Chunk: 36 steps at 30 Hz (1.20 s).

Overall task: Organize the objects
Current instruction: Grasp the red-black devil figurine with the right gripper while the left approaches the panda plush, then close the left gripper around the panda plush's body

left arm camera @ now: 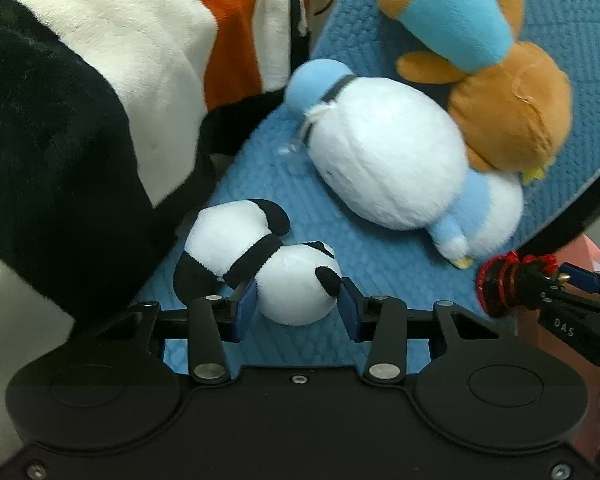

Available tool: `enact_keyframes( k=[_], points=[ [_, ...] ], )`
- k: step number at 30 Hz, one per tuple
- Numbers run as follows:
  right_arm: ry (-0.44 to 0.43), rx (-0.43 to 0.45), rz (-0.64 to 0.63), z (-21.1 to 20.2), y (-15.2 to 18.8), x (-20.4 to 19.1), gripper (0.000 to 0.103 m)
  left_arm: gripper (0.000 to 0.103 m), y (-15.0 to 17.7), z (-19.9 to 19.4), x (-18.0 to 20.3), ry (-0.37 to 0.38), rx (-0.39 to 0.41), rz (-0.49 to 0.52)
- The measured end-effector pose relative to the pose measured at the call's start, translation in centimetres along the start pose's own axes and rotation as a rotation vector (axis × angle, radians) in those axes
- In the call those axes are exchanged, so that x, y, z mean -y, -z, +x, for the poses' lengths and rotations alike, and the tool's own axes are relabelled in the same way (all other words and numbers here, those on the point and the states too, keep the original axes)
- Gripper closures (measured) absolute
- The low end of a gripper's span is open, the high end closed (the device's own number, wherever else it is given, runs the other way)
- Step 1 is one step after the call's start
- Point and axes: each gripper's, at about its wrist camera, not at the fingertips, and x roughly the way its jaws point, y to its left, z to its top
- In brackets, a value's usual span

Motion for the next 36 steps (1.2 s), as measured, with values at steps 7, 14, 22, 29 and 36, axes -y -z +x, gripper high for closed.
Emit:
enact_keyframes(
  k=[7,14,22,29,36],
  points=[
    [-0.03,0.031,0.031,-3.7,1.4,-0.9,0.055,0.064,2.1,-1.7,1.1,0.057,-0.025,0.05],
    [-0.107,0.022,0.088,-7.0,4.2,-2.7,0.056,0.063,3.5,-2.3,1.9,0.05,-0.038,0.091],
    [-0.156,0.02,0.117,-7.1,5.5,-3.6,0.064,0.03,3.1,-1.5,1.4,0.083,-0.072,0.032],
    [-0.214,0.021,0.259,-6.7,5.5,-1.8,0.047,0.022,2.8,-0.8,0.4,0.082,-0.092,-0.038],
    [-0.197,-0.03,0.271,-5.2,5.5,-2.1,0.035,0.022,2.1,0.3,-1.6,0.11,-0.13,-0.173]
  ],
)
